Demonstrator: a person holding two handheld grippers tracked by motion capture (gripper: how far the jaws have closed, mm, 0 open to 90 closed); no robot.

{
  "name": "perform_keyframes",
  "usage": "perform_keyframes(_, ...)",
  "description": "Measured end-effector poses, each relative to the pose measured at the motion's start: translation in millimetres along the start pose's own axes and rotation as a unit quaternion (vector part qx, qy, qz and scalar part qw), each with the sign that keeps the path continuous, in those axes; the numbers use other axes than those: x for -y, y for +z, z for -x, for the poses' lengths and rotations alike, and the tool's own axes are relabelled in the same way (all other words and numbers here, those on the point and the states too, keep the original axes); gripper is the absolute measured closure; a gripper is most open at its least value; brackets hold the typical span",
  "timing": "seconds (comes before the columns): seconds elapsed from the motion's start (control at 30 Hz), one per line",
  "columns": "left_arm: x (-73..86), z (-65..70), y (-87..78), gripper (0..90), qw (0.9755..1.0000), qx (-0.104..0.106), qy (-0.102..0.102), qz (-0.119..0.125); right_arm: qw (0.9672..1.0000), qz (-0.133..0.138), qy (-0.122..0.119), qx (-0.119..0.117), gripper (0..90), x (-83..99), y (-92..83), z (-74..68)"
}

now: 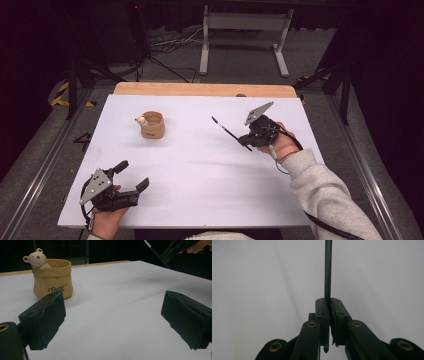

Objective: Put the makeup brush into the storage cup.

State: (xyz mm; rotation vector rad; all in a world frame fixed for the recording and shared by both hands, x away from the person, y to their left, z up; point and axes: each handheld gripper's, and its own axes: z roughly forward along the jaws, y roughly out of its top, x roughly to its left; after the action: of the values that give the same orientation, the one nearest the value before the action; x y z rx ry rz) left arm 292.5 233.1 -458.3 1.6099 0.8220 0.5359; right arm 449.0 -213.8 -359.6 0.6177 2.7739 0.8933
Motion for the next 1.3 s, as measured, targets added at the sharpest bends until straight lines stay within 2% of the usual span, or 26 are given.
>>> perform_keyframes(0.1,0.0,-0.1,0.0,6.4,1.0000,0.001,-0.001,0.000,0.9989,0.048,0.003,-0.004,85.6,4.8,-2.0,-4.1)
perform_keyframes(0.13,-0.1,-0.3,-0.3,6.4,1.0000,0.007,-0.004,0.001,0.9989,0.048,0.003,-0.004,85.6,4.8,-2.0,-4.1)
perform_keyframes(0.27,-0.6,-0.3,-0.7,6.5,0.9999,0.014,-0.006,0.004,0.9928,0.117,0.004,-0.022,85.7,15.2,4.1,-10.1)
perform_keyframes(0.33,-0.6,-0.3,-0.8,6.6,0.9999,0.014,-0.006,0.003,0.9897,0.141,0.001,-0.026,85.6,18.6,6.8,-12.3)
perform_keyframes(0.37,-0.6,-0.3,-0.7,6.6,0.9999,0.014,-0.006,0.003,0.9897,0.141,0.001,-0.026,85.6,18.6,6.8,-12.3)
perform_keyframes(0.4,-0.6,-0.4,-0.7,6.8,0.9999,0.014,-0.006,0.003,0.9848,0.172,-0.003,-0.026,85.6,23.0,9.4,-14.9)
perform_keyframes(0.43,-0.6,-0.4,-0.7,6.8,0.9999,0.014,-0.006,0.003,0.9848,0.172,-0.003,-0.026,85.6,23.0,9.4,-14.9)
perform_keyframes(0.5,-0.5,-0.5,-0.8,6.8,0.9999,0.015,-0.006,0.004,0.9798,0.198,-0.003,-0.028,85.6,26.5,10.7,-16.8)
perform_keyframes(0.57,-0.5,-0.5,-1.0,6.7,0.9998,0.017,-0.008,0.007,0.9725,0.231,-0.005,-0.030,85.6,30.6,12.1,-19.0)
perform_keyframes(0.73,-1.1,0.2,-1.4,6.5,0.9996,0.024,-0.006,0.010,0.9588,0.282,-0.011,-0.028,85.6,38.2,16.4,-24.6)
perform_keyframes(0.93,-1.2,0.5,-1.3,6.3,0.9996,0.027,-0.004,0.009,0.9463,0.322,-0.010,-0.028,85.6,44.3,23.2,-32.2)
perform_keyframes(0.97,-1.2,0.5,-1.3,6.2,0.9996,0.027,-0.004,0.009,0.9426,0.333,-0.009,-0.027,85.6,45.6,24.8,-34.4)
perform_keyframes(1.0,-1.2,0.8,-1.3,6.2,0.9996,0.027,-0.005,0.010,0.9412,0.337,-0.007,-0.025,85.6,46.2,25.5,-35.8)
perform_keyframes(1.03,-1.2,0.8,-1.3,6.2,0.9996,0.027,-0.005,0.010,0.9412,0.337,-0.007,-0.025,85.6,46.2,25.5,-35.8)
perform_keyframes(1.07,-1.4,1.1,-1.3,6.2,0.9995,0.029,-0.004,0.011,0.9390,0.343,-0.007,-0.025,85.6,46.9,26.3,-37.8)
perform_keyframes(1.1,-1.7,1.3,-1.4,6.2,0.9995,0.030,-0.002,0.011,0.9339,0.357,-0.006,-0.027,85.6,48.7,27.8,-42.2)
perform_keyframes(1.13,-1.7,1.8,-1.1,6.2,0.9994,0.031,-0.002,0.013,0.9310,0.364,-0.007,-0.027,85.6,50.0,28.7,-45.7)
perform_keyframes(1.17,-1.7,1.8,-1.1,6.1,0.9994,0.031,-0.002,0.013,0.9310,0.364,-0.007,-0.027,85.6,50.0,28.7,-45.7)
perform_keyframes(1.2,-1.8,1.9,-1.2,6.1,0.9994,0.032,-0.001,0.012,0.9267,0.375,-0.009,-0.029,85.6,52.1,30.6,-51.2)
perform_keyframes(1.3,-2.2,2.6,-1.0,6.1,0.9993,0.034,-0.001,0.014,0.9243,0.380,-0.013,-0.029,85.6,52.6,31.8,-55.4)
